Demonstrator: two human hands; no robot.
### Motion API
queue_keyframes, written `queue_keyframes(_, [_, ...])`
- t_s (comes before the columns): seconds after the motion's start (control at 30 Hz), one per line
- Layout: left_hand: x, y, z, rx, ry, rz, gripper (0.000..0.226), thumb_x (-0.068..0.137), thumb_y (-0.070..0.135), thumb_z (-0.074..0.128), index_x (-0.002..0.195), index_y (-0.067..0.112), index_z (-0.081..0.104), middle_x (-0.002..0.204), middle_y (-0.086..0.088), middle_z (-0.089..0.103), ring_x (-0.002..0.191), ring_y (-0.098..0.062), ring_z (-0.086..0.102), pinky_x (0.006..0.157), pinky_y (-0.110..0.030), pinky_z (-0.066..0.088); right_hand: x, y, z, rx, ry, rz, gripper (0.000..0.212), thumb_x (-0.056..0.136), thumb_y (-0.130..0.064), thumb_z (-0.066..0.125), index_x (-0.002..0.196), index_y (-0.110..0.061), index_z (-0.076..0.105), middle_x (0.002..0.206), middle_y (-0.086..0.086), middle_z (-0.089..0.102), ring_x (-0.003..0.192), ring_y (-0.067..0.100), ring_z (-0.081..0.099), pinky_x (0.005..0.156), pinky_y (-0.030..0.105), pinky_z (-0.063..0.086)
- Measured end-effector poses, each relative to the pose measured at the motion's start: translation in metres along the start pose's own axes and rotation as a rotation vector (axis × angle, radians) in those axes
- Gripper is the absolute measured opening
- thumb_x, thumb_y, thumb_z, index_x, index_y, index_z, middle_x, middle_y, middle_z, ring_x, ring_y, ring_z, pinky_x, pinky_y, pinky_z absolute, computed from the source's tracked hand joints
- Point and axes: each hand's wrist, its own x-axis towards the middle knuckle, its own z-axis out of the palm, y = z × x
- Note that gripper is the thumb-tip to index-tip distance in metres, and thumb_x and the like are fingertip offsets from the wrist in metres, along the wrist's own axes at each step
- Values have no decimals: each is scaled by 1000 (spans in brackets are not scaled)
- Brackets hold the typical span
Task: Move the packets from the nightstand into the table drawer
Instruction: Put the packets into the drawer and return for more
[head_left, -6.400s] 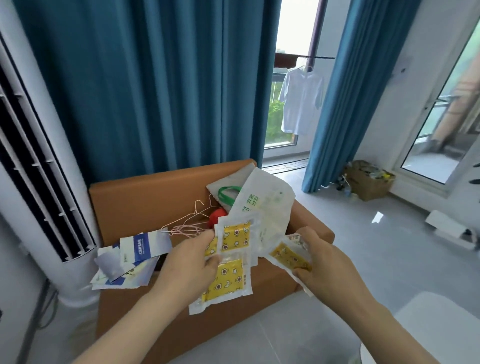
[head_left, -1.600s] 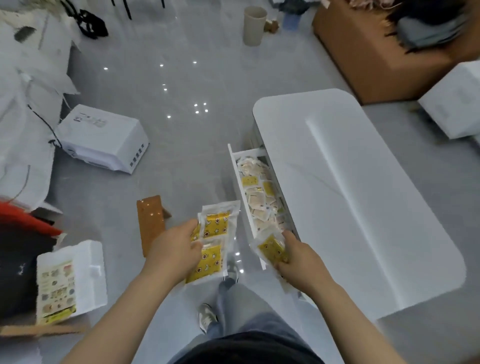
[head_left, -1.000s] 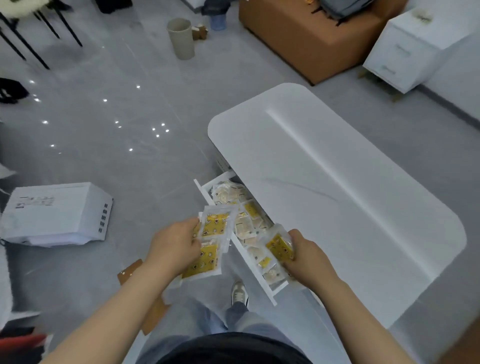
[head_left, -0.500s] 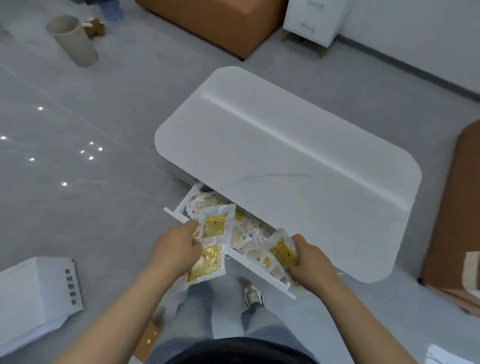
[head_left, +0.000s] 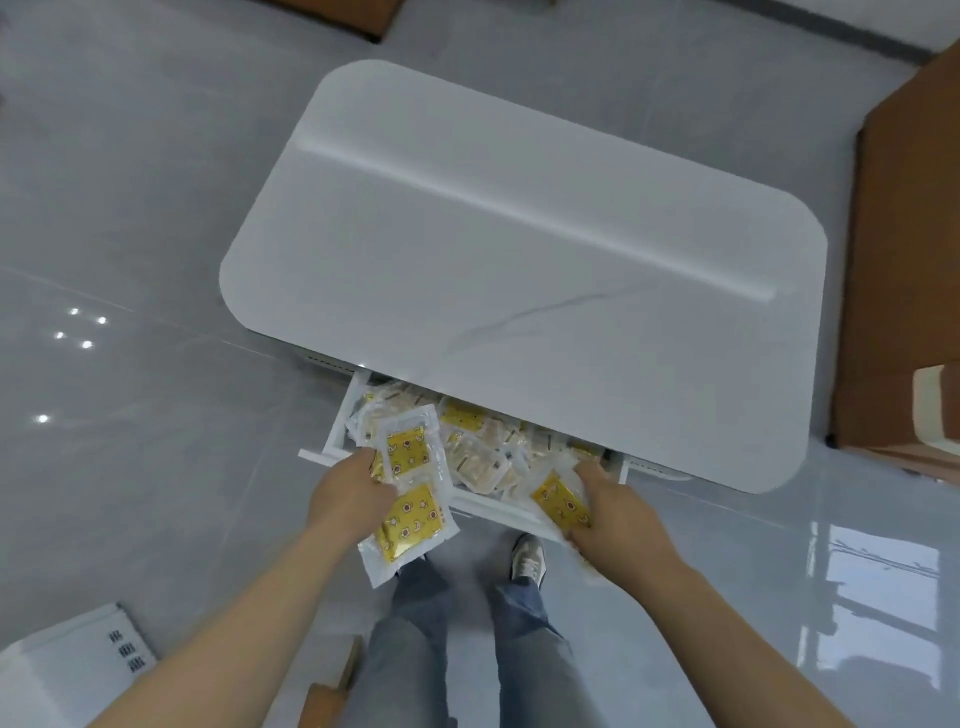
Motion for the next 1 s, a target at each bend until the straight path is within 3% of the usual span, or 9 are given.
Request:
queue_keyframes(0.17, [53,-13,30,70,7,-24,25,84,19,54,109,20,56,104,0,64,85,-22,55,70,-29,45,46,4,32,-53,-31,22,39,84,-15,58,116,-22,39,100,6,63,88,29,62,67,33,49])
queue_keyframes(0.33, [99,-15,63,64,-12,-67,10,84,14,53,93,17,52,93,-1,57,80,-21,51,64,-28,38,86,15,69,-88,-73,26,37,85,-18,58,115,-22,37,97,6,63,84,28,61,64,32,46])
queue_keyframes(0.5, [145,-20,91,-6,-5,-93,6,86,12,52,91,12,49,83,-1,48,82,-24,49,68,-30,39,127,25,97,-77,-81,23,35,85,-18,58,113,-23,38,94,3,62,75,22,55,61,30,44])
queue_keyframes(0.6, [166,-28,104,-194,-19,-85,11,88,18,55,89,8,49,79,-2,50,83,-30,58,72,-37,53,150,31,112,-69,-75,35,36,83,-14,59,111,-24,39,90,1,63,71,21,56,58,32,49])
queue_keyframes(0.67, [174,-32,110,-281,-12,-77,21,88,24,59,101,10,51,89,-4,56,91,-32,61,83,-44,55,161,33,119,-87,-88,25,38,84,-15,59,115,-24,38,93,1,62,71,20,53,51,27,39])
queue_keyframes(0.77, [182,-38,116,-209,-8,-36,46,88,28,62,127,10,48,117,-6,58,104,-25,58,88,-33,48,172,32,127,-119,-105,11,41,86,-14,58,120,-23,37,99,3,62,72,19,51,48,25,33])
queue_keyframes(0.87, [184,-44,120,-102,1,-1,44,87,24,63,126,10,50,115,-6,60,95,-19,53,79,-27,42,181,32,138,-112,-115,2,44,85,-11,57,122,-21,37,94,4,63,72,22,57,55,29,43])
queue_keyframes(1.0, [184,-52,121,-10,0,26,39,87,21,62,123,9,52,109,-7,63,91,-20,53,78,-27,42,193,25,149,-169,-119,-11,42,83,-6,55,117,-20,36,89,4,61,69,22,56,51,29,45])
